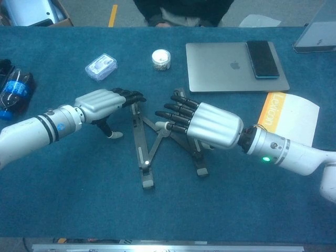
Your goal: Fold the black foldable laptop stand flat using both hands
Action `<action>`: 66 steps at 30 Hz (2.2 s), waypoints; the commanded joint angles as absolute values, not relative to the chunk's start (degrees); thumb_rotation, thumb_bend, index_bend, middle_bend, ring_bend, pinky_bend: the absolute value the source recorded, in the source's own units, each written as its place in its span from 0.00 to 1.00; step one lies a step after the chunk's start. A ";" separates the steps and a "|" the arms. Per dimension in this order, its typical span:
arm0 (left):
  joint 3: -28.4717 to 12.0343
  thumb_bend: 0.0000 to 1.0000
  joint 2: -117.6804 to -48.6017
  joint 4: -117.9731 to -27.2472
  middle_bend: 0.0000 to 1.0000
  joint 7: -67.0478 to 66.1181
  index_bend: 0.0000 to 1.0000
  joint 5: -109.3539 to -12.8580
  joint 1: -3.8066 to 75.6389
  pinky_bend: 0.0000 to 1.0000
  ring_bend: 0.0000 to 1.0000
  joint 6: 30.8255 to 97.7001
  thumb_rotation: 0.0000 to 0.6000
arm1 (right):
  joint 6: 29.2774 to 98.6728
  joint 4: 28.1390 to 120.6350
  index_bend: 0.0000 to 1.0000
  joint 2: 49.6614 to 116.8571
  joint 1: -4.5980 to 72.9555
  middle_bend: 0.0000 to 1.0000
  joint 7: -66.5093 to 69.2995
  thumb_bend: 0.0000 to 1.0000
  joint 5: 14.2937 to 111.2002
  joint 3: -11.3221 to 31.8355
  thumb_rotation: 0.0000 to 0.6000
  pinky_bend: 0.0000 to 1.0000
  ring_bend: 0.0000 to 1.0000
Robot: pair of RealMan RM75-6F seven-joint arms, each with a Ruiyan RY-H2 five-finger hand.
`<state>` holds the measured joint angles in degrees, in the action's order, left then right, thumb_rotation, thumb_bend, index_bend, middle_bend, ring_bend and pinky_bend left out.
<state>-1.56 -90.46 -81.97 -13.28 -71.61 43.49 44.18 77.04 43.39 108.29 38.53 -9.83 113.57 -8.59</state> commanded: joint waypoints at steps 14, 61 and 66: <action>-1.71 0.25 -91.70 -80.53 0.00 -10.72 0.00 -72.36 43.36 0.01 0.00 44.34 1.00 | 76.82 41.38 0.00 111.48 40.00 0.00 -10.26 0.00 112.48 -8.13 1.00 0.00 0.00; -0.75 0.25 -87.55 -81.27 0.00 6.95 0.00 -79.39 45.80 0.01 0.00 38.38 1.00 | 80.71 28.72 0.00 119.85 44.08 0.00 -1.50 0.00 111.50 -9.56 1.00 0.00 0.00; -0.54 0.26 -87.10 -81.29 0.00 8.99 0.00 -80.68 46.51 0.01 0.00 37.67 1.00 | 81.03 27.82 0.00 120.24 44.45 0.00 -0.92 0.00 111.34 -9.72 1.00 0.00 0.00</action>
<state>-0.60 -87.27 -81.27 8.59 -80.37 46.31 37.85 81.00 27.88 120.19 44.40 -0.95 111.38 -9.71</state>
